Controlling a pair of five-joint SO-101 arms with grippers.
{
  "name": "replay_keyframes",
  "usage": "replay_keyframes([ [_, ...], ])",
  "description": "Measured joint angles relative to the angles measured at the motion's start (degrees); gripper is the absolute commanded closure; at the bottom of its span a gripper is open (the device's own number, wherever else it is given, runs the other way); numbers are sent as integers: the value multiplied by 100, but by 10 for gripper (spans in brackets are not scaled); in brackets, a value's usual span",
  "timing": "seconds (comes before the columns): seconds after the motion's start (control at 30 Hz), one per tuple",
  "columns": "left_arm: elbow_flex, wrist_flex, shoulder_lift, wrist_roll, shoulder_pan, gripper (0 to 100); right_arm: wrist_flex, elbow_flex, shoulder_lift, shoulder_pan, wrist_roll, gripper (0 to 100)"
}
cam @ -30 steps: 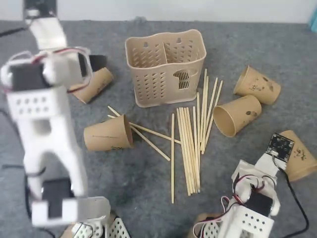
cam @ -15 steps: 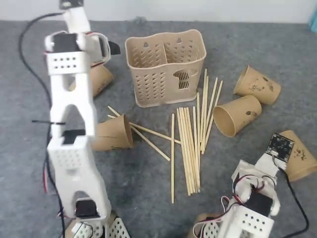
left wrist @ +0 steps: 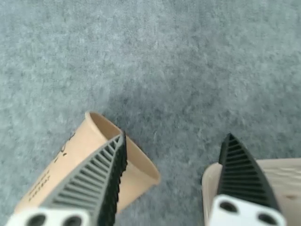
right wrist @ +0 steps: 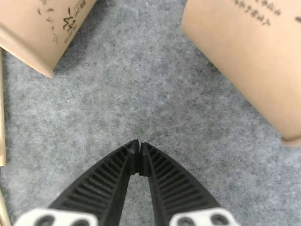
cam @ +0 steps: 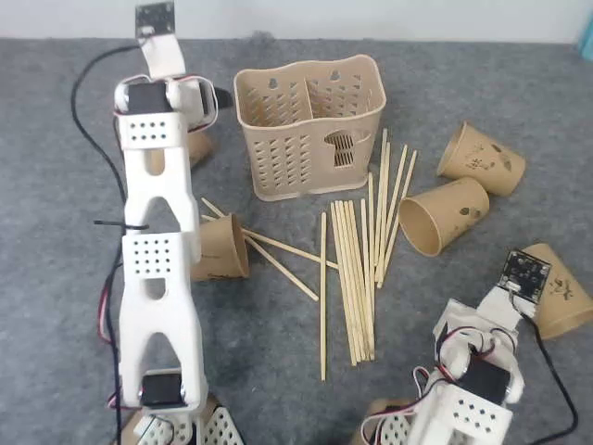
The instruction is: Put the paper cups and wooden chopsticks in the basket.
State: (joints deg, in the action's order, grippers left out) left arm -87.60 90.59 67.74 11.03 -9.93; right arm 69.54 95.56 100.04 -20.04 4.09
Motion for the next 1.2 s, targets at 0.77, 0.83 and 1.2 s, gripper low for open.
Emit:
replay_keyframes([
  [0.77,2655,809,-1459,-932,-1626,959,0,0,0,0,0,989],
  [0.83,3560,809,-2031,-1266,-1855,959,0,0,0,0,0,989],
  [1.2,7288,809,-4879,-3077,-2857,959,0,0,0,0,0,989],
])
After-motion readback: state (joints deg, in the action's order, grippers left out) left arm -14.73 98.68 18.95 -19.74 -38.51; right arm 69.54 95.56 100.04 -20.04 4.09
